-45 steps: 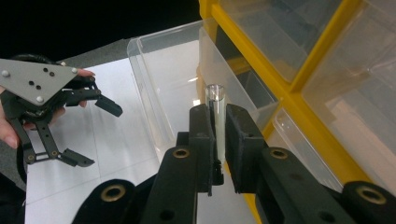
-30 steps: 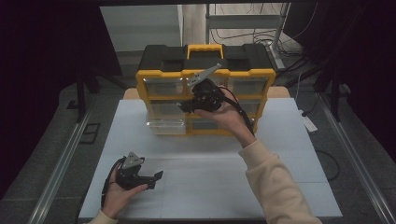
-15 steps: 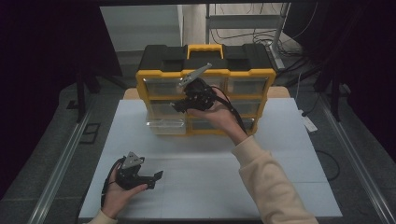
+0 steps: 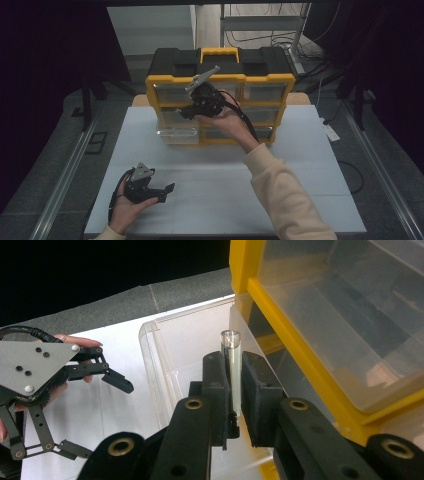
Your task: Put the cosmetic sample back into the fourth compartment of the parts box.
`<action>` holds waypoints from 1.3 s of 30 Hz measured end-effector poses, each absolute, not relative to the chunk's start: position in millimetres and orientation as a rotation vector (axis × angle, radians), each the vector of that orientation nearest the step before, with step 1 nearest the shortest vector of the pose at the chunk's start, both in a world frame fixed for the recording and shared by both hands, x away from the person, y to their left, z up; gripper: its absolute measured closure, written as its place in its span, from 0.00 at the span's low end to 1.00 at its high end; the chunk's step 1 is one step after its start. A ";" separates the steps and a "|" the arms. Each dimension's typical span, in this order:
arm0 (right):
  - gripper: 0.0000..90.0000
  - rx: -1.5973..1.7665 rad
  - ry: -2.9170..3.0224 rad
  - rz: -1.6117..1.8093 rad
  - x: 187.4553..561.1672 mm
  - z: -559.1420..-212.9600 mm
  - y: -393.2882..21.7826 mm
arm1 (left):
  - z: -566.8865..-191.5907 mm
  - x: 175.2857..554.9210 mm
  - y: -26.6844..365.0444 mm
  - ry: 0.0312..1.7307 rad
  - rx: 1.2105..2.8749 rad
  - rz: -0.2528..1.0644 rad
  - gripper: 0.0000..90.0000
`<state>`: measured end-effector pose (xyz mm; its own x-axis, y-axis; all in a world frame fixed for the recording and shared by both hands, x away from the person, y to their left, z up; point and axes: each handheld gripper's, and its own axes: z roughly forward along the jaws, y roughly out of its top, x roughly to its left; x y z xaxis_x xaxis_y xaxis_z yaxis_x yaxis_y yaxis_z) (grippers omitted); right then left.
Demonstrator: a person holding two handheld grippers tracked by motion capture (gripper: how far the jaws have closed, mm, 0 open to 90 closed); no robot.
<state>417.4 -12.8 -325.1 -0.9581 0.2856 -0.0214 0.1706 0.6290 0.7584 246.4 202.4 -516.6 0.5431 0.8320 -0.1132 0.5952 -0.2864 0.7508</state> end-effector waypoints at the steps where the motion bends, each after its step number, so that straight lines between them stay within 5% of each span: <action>1: 0.91 0.381 2.708 1.239 417.4 -325.1 -12.8 | -516.6 246.3 202.5 1.151 2.002 0.388 0.10; 39: 0.91 0.379 2.765 1.110 419.4 -350.3 -0.2 | -516.1 246.2 203.8 1.154 1.997 0.393 0.10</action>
